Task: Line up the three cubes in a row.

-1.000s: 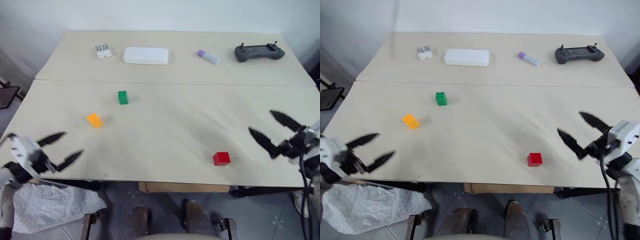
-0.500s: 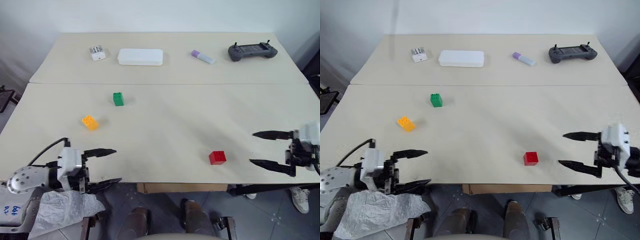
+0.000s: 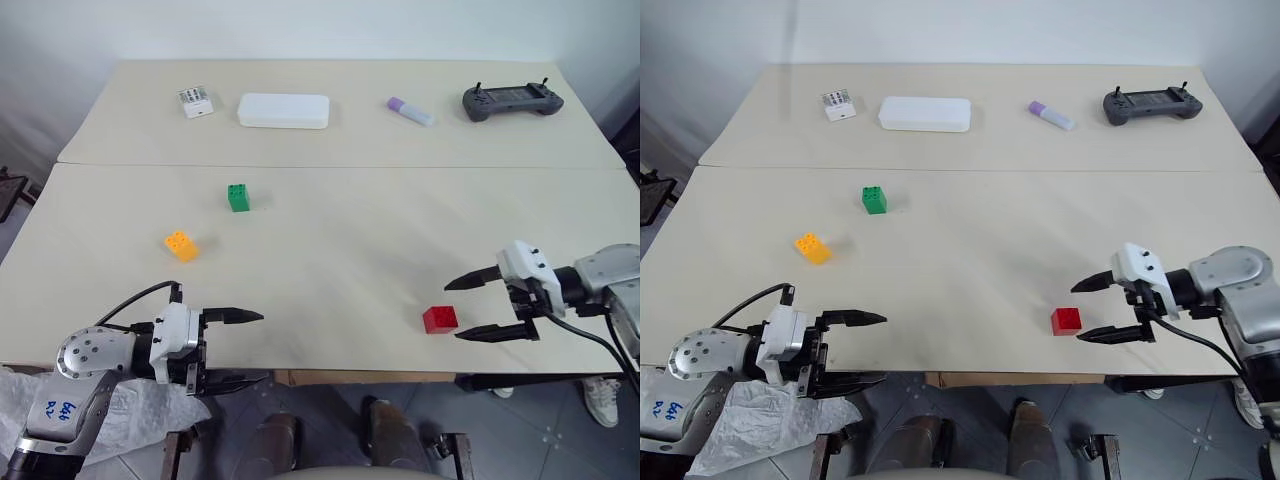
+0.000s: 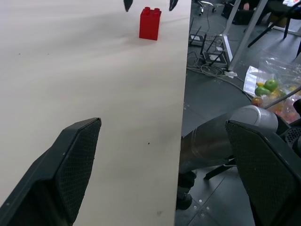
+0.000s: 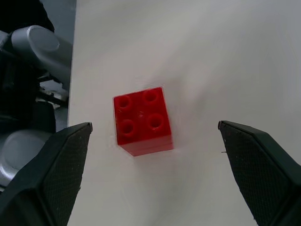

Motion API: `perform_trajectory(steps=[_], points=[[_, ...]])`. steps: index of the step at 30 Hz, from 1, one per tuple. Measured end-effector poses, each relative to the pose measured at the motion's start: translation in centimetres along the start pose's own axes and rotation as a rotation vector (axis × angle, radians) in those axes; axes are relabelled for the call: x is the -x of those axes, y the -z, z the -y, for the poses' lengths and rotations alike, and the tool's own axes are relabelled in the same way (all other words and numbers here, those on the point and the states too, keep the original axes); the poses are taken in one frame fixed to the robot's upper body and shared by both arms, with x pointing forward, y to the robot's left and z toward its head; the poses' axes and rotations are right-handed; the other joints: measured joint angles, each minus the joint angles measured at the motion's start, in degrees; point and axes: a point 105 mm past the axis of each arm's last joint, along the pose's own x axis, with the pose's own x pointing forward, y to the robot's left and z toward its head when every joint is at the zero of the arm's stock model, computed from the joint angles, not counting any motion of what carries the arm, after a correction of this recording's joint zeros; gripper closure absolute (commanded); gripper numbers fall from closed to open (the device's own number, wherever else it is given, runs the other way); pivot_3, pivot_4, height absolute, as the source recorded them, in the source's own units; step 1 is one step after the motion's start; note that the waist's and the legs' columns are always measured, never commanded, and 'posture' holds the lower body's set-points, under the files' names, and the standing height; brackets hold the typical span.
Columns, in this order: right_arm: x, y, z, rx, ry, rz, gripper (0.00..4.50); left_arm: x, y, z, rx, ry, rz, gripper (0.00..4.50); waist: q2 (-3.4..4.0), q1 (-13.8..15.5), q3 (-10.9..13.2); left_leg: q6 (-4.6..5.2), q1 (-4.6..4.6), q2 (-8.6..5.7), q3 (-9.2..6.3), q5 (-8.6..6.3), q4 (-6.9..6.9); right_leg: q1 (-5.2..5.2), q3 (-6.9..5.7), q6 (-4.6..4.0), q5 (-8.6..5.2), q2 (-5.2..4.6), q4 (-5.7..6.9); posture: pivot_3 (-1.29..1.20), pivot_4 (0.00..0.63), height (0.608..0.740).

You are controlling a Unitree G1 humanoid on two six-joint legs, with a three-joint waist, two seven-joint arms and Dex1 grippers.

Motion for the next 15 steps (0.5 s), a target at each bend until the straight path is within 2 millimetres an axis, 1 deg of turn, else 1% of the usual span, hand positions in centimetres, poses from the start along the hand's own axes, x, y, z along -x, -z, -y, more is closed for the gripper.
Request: perform_trajectory(steps=[1,4,8,11,14,15], points=[[-0.3,0.2,0.0,0.002,-0.006,0.002,0.0,0.0,0.0,0.0,-0.003,-0.002,-0.003,0.01,0.0,0.0,0.0,0.0,0.0,0.0,0.0,0.0,0.0,0.0,0.0,0.0,0.0,0.01,0.0,0.0,0.15,0.74],[-1.0,0.6,0.0,0.007,-0.014,0.012,0.6,0.1,0.0,-0.1,-0.006,-0.014,-0.005,0.0,0.0,0.0,0.0,0.0,0.0,0.0,0.01,0.0,0.01,0.0,0.01,0.0,0.0,0.0,0.01,0.0,0.15,0.74],[-1.8,0.7,-0.3,0.005,-0.028,0.038,1.99,0.4,0.0,-0.4,-0.009,-0.04,-0.009,0.0,0.0,0.0,0.0,0.0,0.0,0.0,0.01,0.0,0.01,0.0,0.01,0.0,0.0,0.0,0.02,0.0,0.15,0.74],[-1.8,0.5,-0.4,0.016,-0.03,0.048,3.0,0.7,0.0,-0.9,-0.012,-0.062,-0.011,0.0,0.0,0.0,0.0,0.0,0.01,0.0,0.01,0.0,0.02,0.0,0.01,0.0,0.0,0.0,0.01,0.0,0.15,0.74],[-2.2,-0.5,-0.1,0.034,-0.034,0.092,3.0,0.9,0.3,-1.4,-0.004,-0.081,-0.016,0.0,0.0,0.0,0.0,-0.01,0.01,0.01,0.01,0.0,0.03,0.0,0.01,0.0,0.0,0.01,0.01,0.0,0.15,0.74],[-2.4,-1.1,0.3,0.045,-0.035,0.116,3.0,1.0,0.2,-1.6,-0.01,-0.087,-0.016,0.0,0.0,-0.1,0.0,-0.01,0.01,0.01,0.02,0.0,0.03,-0.01,0.01,0.0,0.0,0.01,0.02,0.0,0.15,0.74]])
